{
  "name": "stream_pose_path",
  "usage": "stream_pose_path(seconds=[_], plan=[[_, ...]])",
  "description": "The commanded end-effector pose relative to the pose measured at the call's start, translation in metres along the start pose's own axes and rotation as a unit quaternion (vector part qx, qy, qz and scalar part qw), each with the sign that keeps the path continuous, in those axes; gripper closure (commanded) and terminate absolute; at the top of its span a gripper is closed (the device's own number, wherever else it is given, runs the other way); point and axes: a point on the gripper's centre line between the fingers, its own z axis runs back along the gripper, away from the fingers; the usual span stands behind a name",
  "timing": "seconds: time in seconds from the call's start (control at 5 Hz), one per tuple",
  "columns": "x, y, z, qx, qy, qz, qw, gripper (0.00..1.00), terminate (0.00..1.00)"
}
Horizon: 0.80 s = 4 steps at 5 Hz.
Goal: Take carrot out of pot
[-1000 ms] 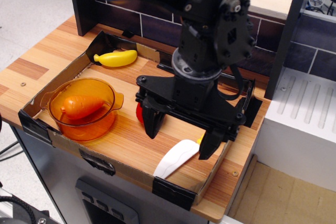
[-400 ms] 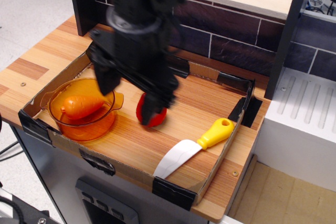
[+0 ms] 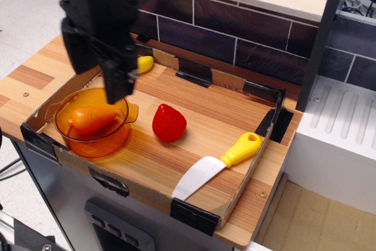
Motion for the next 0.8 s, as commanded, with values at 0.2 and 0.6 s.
stream_pose_path(seconds=[0.2, 0.6], plan=[[0.008, 0.039, -0.040, -0.014, -0.012, -0.006, 0.9998, 0.00, 0.00], [0.014, 0.034, -0.072, -0.007, -0.005, 0.002, 1.0000, 0.00, 0.00]])
